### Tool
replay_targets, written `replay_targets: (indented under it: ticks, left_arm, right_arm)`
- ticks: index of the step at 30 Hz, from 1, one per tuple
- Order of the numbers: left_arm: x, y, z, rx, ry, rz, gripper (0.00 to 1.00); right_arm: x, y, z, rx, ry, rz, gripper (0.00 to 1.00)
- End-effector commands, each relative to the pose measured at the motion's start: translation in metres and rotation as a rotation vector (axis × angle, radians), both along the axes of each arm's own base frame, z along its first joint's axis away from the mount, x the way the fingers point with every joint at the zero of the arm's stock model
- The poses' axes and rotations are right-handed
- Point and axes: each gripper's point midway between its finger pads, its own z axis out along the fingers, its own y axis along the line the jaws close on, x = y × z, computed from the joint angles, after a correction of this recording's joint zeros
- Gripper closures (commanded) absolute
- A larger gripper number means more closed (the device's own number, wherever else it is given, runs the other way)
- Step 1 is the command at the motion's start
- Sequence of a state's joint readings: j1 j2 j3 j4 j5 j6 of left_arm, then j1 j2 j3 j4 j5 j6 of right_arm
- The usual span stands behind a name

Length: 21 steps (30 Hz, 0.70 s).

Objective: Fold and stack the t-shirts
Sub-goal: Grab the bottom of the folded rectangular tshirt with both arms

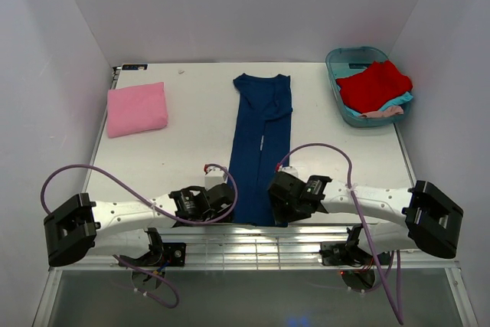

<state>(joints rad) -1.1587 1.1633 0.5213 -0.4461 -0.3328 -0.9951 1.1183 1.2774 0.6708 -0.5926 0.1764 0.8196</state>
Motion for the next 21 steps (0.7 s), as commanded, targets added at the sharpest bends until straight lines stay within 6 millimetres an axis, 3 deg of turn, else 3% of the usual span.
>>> replay_targets:
  ticks: [1,6,13,17,21]
  left_arm:
    - [0.002,-0.002,0.012,-0.030,-0.021,0.015,0.39]
    - [-0.006,0.003,-0.003,0.003,0.027,0.017,0.40]
    - [-0.014,-0.003,-0.007,-0.004,0.059,0.001,0.46]
    - [-0.021,-0.003,-0.014,0.011,0.087,-0.010,0.53]
    - [-0.023,-0.004,-0.017,0.017,0.095,-0.014,0.60]
  right_arm:
    - [-0.002,0.007,-0.001,0.018,0.003,-0.013,0.33]
    - [-0.005,0.007,-0.007,-0.002,0.017,-0.004,0.34]
    - [-0.008,0.005,-0.012,-0.008,0.028,-0.003,0.37]
    - [-0.010,0.006,-0.012,-0.002,0.032,0.000,0.61]
    - [-0.012,0.004,-0.014,-0.007,0.044,0.003,0.74]
